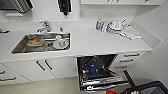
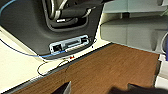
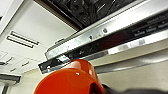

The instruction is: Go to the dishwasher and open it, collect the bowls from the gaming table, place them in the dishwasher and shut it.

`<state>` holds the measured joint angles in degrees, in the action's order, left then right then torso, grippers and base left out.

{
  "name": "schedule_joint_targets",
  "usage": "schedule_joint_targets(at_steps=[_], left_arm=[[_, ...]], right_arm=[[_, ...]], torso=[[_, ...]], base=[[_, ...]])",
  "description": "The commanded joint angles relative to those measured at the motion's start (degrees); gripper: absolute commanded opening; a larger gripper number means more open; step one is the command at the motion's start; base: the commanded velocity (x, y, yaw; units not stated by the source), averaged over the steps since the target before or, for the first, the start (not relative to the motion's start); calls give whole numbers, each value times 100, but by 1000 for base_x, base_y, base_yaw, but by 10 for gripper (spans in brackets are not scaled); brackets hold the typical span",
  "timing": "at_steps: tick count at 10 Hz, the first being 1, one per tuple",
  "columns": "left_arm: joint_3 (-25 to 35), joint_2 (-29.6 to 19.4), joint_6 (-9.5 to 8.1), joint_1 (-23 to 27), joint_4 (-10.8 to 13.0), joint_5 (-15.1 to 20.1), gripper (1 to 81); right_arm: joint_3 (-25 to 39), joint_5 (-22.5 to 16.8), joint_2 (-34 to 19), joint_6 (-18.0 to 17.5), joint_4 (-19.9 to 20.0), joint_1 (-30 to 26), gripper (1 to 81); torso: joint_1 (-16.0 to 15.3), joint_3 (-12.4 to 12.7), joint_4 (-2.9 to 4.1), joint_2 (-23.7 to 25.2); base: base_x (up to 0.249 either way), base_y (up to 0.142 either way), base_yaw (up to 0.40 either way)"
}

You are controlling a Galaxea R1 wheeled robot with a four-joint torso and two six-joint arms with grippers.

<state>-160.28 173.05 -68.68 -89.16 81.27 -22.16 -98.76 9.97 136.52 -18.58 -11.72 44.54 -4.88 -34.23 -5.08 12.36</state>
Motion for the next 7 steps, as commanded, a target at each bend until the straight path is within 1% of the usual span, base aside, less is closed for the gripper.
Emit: schedule_joint_targets(at_steps=[1, 2, 4, 6, 7], left_arm=[[-65, 187, 101, -291, 152, 564, 811], [-65, 205, 101, -308, 152, 564, 811], [-65, 240, 101, -308, 134, 581, 811], [-65, 336, 101, -335, 134, 800, 811], [-65, 363, 101, -352, 134, 810, 811]], right_arm=[[209, -628, -166, -410, 11, -1302, 10], [33, -725, -17, -471, 11, -1504, 10], [-633, -970, 491, -594, 11, -1803, 10], [-1335, -1155, 1017, -647, 29, -2014, 10], [-1705, -1164, 1264, -647, 38, -2128, 10]], torso=[[0, 0, 0, 0], [0, 0, 0, 0], [0, 0, 0, 0], [0, 0, 0, 0], [0, 0, 0, 0]], base=[[0, 0, 0], [0, 0, 0], [0, 0, 0], [0, 0, 0], [0, 0, 0]])
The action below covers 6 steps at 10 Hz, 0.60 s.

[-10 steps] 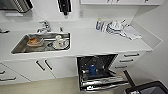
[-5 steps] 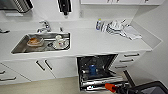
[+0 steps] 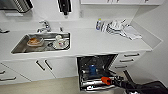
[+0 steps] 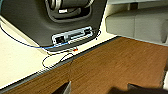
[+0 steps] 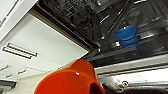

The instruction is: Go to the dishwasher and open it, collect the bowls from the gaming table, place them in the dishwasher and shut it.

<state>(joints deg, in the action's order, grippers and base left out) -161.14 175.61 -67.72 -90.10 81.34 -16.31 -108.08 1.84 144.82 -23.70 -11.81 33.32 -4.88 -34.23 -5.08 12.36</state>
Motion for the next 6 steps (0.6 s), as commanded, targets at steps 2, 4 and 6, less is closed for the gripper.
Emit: schedule_joint_targets(at_steps=[2, 4, 6], left_arm=[[21, 89, 4, -294, 128, 225, 811], [29, 71, 4, -338, 128, 216, 811], [21, 80, 4, -338, 128, 225, 811]], right_arm=[[-1223, -536, 867, -144, 39, -1313, 10], [-1600, -684, 1226, -196, 48, -1638, 10], [-1671, -685, 1324, -267, 12, -1797, 10]], torso=[[0, 0, 0, 0], [0, 0, 0, 0], [0, 0, 0, 0]], base=[[0, 0, 0], [0, 0, 0], [0, 0, 0]])
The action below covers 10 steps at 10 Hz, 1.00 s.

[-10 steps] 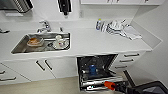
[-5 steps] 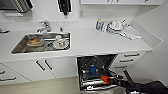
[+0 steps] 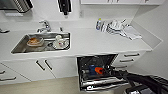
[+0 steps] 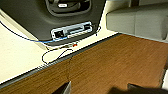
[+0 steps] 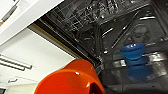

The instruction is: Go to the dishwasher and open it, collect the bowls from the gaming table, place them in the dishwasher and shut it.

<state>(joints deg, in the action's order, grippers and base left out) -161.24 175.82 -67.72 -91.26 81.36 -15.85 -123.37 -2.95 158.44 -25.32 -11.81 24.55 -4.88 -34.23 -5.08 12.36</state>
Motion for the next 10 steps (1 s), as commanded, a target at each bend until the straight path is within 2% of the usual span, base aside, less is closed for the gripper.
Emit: schedule_joint_targets(at_steps=[1, 2, 3, 5, 6, 7, 8, 9, 10], left_arm=[[32, 67, 4, -230, 117, 170, 811], [32, 76, 4, -256, 117, 170, 811], [31, 85, 4, -283, 117, 170, 811], [32, 85, 4, -274, 100, 170, 811], [31, 85, -4, -240, -59, 170, 811], [31, 76, 4, -169, -522, 179, 811], [23, 50, 4, -125, -943, 179, 811], [5, 23, 4, -99, -1157, 179, 811], [5, 6, -4, -55, -1184, 187, 811]], right_arm=[[-281, -206, 23, -105, 21, -938, 10], [-389, -206, 32, -105, 39, -929, 10], [-475, -214, 32, -147, 91, -929, 811], [-286, -424, -194, -237, 127, -895, 811], [142, -833, -553, -245, 127, -824, 811], [829, -1407, -1115, -237, 127, -614, 811], [1351, -1700, -1602, -237, 100, -289, 811], [1870, -1779, -2182, -228, 56, 202, 811], [2222, -1779, -2587, -184, 21, 633, 811]], torso=[[0, 0, 0, 0], [0, 0, 0, 0], [0, 0, 0, 0], [0, -2, 0, 0], [-2, -2, 0, 0], [-2, -2, 0, 0], [-2, -2, 0, 0], [-2, -2, 0, 0], [-2, -2, 0, 0]], base=[[0, 0, 0], [0, 0, 0], [0, 0, 0], [0, 0, 0], [0, 0, 0], [0, 0, 0], [0, 0, 0], [0, 0, 0], [0, 0, 0]])
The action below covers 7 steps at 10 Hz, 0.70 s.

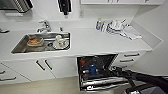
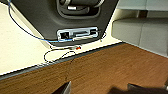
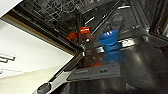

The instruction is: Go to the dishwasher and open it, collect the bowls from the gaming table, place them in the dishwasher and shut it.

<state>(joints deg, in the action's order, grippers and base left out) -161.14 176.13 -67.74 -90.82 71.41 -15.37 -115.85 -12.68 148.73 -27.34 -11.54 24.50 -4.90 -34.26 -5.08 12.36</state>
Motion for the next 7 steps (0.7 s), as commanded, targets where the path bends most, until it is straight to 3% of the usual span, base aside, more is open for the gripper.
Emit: schedule_joint_targets(at_steps=[1, 3, 6, 7], left_arm=[[-15, -34, -11, -81, -189, 200, 811], [-32, 28, -20, 51, -198, 904, 811], [-32, 45, -28, 51, -181, 931, 811], [-32, 46, -20, 51, -172, 931, 811]], right_arm=[[1637, -815, -1809, 36, -6, 1051, 811], [1786, -815, -1940, 36, -14, 1992, 811], [1865, -806, -1923, 62, -321, 2915, 811], [1856, -798, -1897, 71, -392, 3153, 811]], torso=[[0, 0, 0, 0], [0, 0, 0, 0], [0, 0, 0, 0], [-369, 0, 0, 575]], base=[[0, 0, 0], [0, 0, 0], [0, 0, 0], [0, 0, 0]])
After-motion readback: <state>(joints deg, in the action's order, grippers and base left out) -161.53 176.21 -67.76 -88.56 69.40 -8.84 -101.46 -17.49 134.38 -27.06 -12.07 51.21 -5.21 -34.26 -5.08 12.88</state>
